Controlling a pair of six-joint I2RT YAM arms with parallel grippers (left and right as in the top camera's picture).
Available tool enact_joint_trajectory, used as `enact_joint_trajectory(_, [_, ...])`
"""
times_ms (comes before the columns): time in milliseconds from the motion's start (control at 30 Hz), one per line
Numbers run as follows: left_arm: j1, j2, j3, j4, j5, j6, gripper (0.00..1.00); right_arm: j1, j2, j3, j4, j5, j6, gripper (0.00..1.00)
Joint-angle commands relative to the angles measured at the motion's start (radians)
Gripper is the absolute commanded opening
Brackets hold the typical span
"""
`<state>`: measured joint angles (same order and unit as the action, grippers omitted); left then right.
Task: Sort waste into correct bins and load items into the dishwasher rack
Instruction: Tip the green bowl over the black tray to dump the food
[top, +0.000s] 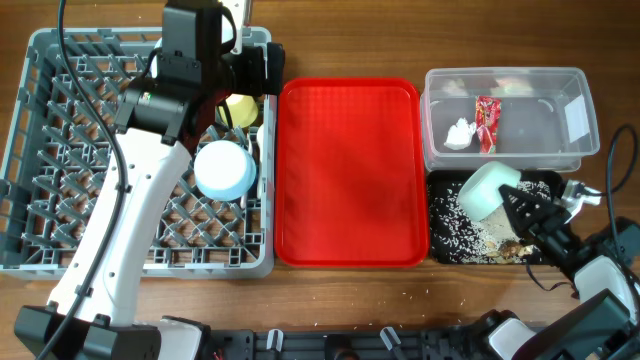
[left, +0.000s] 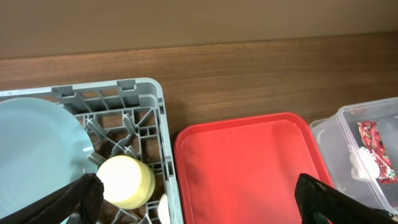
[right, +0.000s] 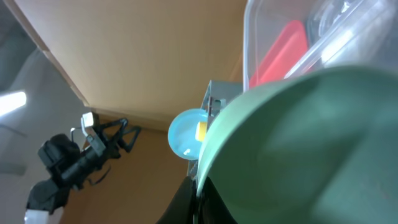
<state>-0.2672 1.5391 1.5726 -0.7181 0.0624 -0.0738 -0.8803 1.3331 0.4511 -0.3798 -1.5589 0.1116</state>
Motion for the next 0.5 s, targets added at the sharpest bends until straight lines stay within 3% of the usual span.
enact_joint_trajectory(0, [0.001,0.0,0.002,0.002,0.016,-0.013,1.0,-0.001,-0.008,0.001,0.161,-0.064,0.332,0.04])
enact_joint_trajectory(100, [0.001,0.0,0.002,0.002,0.016,-0.013,1.0,-0.001,-0.007,-0.001,0.155,-0.057,0.281,0.04])
enact_joint_trajectory(200, [0.001,0.0,0.002,0.002,0.016,-0.013,1.0,0.005,-0.011,-0.001,0.162,-0.064,0.459,0.04])
enact_joint_trajectory(267, [0.001,0.0,0.002,0.002,0.016,-0.013,1.0,0.01,-0.015,-0.001,0.218,-0.043,0.465,0.04])
enact_joint_trajectory(333, [0.001,0.0,0.002,0.002,0.016,-0.013,1.0,0.014,-0.017,-0.001,0.211,-0.064,0.603,0.04])
enact_joint_trajectory(367, [0.001,0.0,0.002,0.002,0.016,-0.013,1.0,0.019,-0.018,-0.001,0.22,-0.053,0.607,0.04])
enact_joint_trajectory(400, [0.001,0.0,0.002,0.002,0.016,-0.013,1.0,0.019,-0.017,-0.001,0.282,0.005,0.632,0.04])
enact_joint_trajectory(467, [0.001,0.0,0.002,0.002,0.016,-0.013,1.0,0.021,-0.042,0.001,0.432,-0.064,0.702,0.04])
